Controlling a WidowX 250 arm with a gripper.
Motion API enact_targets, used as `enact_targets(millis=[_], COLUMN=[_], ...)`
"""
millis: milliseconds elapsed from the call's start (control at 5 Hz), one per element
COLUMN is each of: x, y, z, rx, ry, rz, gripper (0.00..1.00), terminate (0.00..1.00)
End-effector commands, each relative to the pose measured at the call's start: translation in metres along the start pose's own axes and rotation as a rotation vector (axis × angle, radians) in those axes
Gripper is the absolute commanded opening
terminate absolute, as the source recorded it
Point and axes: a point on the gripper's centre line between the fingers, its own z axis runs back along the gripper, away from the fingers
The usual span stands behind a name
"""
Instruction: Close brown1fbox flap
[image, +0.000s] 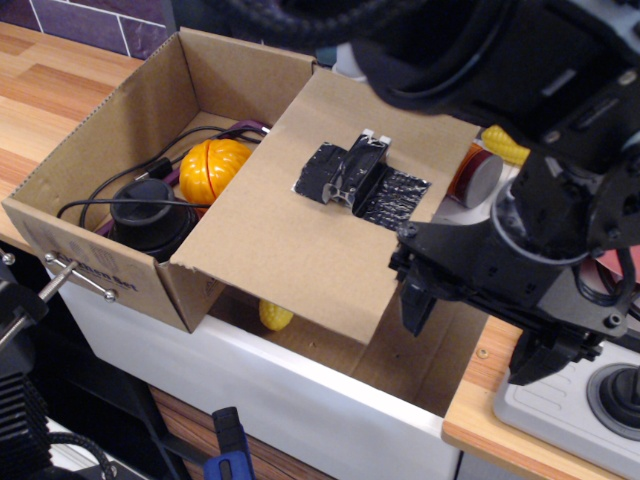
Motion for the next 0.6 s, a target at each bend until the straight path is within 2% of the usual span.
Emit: enact_targets(millis=[0,200,400], x=[0.0,0.004,0.004], y=[0.0,-0.02,-0.025], z=[0.0,-0.016,-0.036], rx=[0.0,-0.027,-0.039], ry=[0.0,-0.004,-0.026], rz=[0.0,-0.029,-0.022], gripper=[1.0,1.0,1.0], terminate=[0.0,0.0,0.0])
